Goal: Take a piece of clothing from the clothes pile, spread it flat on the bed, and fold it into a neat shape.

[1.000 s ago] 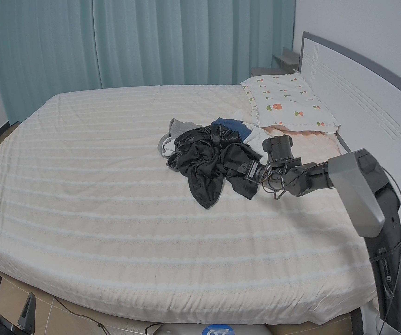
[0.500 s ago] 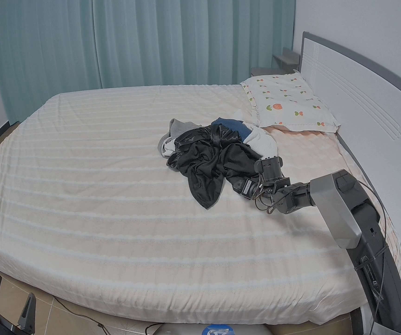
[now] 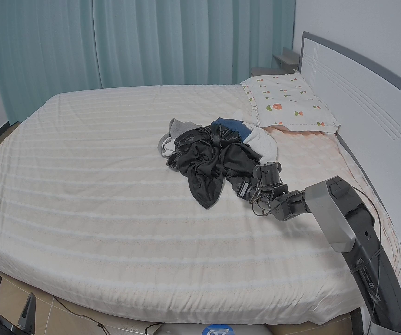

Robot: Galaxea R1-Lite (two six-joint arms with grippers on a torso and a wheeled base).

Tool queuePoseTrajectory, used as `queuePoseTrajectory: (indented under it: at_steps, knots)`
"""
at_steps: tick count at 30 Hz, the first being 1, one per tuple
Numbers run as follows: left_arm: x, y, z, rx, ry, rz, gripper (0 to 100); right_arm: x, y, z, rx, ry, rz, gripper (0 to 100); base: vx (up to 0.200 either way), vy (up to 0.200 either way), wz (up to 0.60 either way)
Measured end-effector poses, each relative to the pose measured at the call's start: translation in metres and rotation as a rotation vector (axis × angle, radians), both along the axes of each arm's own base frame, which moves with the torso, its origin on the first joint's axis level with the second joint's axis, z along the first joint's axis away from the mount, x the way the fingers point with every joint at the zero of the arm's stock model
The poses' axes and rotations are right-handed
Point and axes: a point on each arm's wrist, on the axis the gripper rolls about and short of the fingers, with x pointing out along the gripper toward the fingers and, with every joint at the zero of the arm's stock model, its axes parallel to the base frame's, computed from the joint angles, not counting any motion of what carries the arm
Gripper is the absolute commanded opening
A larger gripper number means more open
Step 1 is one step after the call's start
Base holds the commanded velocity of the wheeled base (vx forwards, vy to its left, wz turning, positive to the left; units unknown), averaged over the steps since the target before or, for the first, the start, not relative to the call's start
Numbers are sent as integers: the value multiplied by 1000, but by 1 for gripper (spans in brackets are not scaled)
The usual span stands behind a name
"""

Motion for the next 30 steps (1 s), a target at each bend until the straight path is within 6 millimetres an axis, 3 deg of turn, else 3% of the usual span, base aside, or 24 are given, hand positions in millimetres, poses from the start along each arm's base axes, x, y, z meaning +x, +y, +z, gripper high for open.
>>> queuePoseTrajectory:
  at_steps: [8,17,23,30]
  knots:
    - [0,0,0,1,0,0,100,2,-3,-2,2,-7,-13,0,0,0,0]
    - [0,0,0,1,0,1,100,-4,-8,20,41,-2,-42,0,0,0,0]
    - [0,0,0,1,0,1,100,-31,-16,29,46,72,-38,0,0,0,0]
    - [0,0,0,5,0,0,100,-78,-31,53,73,93,8,0,0,0,0]
